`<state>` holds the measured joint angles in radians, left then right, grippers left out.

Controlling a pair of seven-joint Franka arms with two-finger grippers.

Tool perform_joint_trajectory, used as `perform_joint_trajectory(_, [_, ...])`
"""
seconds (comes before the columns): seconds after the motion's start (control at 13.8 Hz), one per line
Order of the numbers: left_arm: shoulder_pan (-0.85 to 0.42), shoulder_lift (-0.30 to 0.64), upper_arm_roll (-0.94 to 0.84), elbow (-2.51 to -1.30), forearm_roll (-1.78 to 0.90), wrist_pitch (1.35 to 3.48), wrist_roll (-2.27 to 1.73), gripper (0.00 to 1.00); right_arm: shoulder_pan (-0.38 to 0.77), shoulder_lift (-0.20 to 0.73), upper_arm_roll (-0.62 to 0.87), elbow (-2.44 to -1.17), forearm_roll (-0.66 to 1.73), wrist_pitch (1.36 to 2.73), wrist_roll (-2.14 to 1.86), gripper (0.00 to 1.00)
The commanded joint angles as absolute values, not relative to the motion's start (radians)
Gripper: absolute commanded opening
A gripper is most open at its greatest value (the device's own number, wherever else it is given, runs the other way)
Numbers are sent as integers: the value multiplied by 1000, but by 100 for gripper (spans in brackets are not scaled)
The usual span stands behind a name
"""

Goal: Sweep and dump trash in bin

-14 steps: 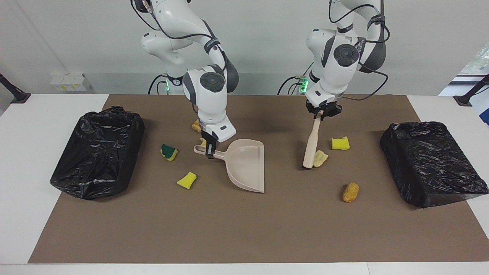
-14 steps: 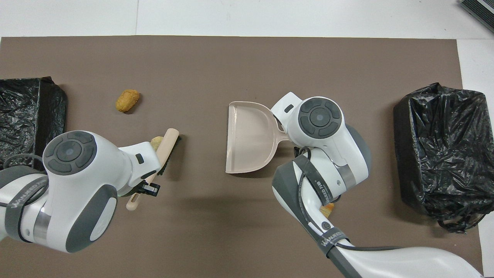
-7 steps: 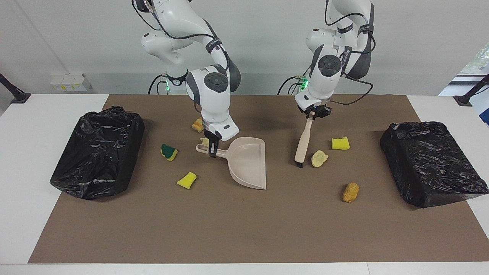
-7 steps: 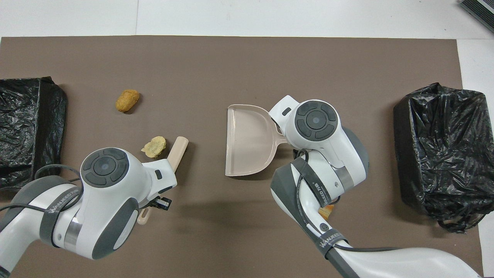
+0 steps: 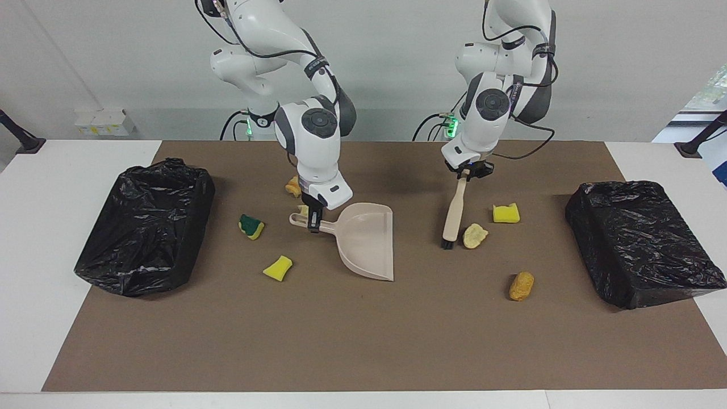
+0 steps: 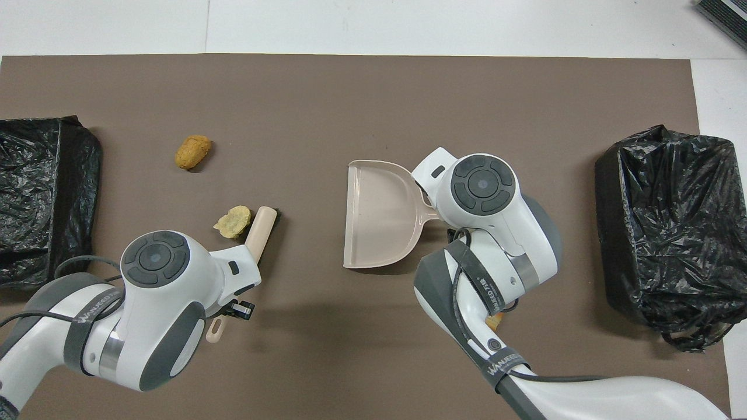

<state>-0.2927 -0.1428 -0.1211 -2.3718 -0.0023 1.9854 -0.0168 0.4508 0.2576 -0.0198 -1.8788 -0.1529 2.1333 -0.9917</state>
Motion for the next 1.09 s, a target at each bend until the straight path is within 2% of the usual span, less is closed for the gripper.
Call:
perform_joint_trajectory(0.0, [-282, -143, -123, -2405, 0, 2025, 0, 0, 437, 230, -11, -1914, -179, 2140, -980, 0])
perform_joint_trajectory(0.29, [-270, -133, -123, -2418, -2, 2043, 24, 0, 437, 232, -11, -1914, -178, 2141, -977, 0])
perform_joint_trajectory(0.36, [-268, -130, -123, -2418, -2, 2046, 31, 14, 437, 232, -11, -1914, -178, 2141, -977, 0])
perform_joint_trajectory(0.43, [-267, -126, -123, -2418, -2, 2055, 43, 46, 437, 232, -11, -1914, -178, 2141, -977, 0])
perform_joint_trajectory(0.51, [-253, -126, -123, -2418, -2, 2066, 61, 69, 437, 232, -11, -1914, -178, 2141, -977, 0])
perform_joint_trajectory(0.58, [-247, -124, -123, -2418, -2, 2071, 84, 76, 437, 232, -11, -1913, -178, 2140, -977, 0])
perform_joint_trajectory(0.8, [-247, -120, -123, -2416, -2, 2082, 87, 74, 437, 232, -11, -1914, -178, 2140, -977, 0])
perform_joint_trajectory(1.01, [-259, -115, -123, -2414, -2, 2098, 90, 36, 437, 232, -11, -1914, -178, 2140, -977, 0])
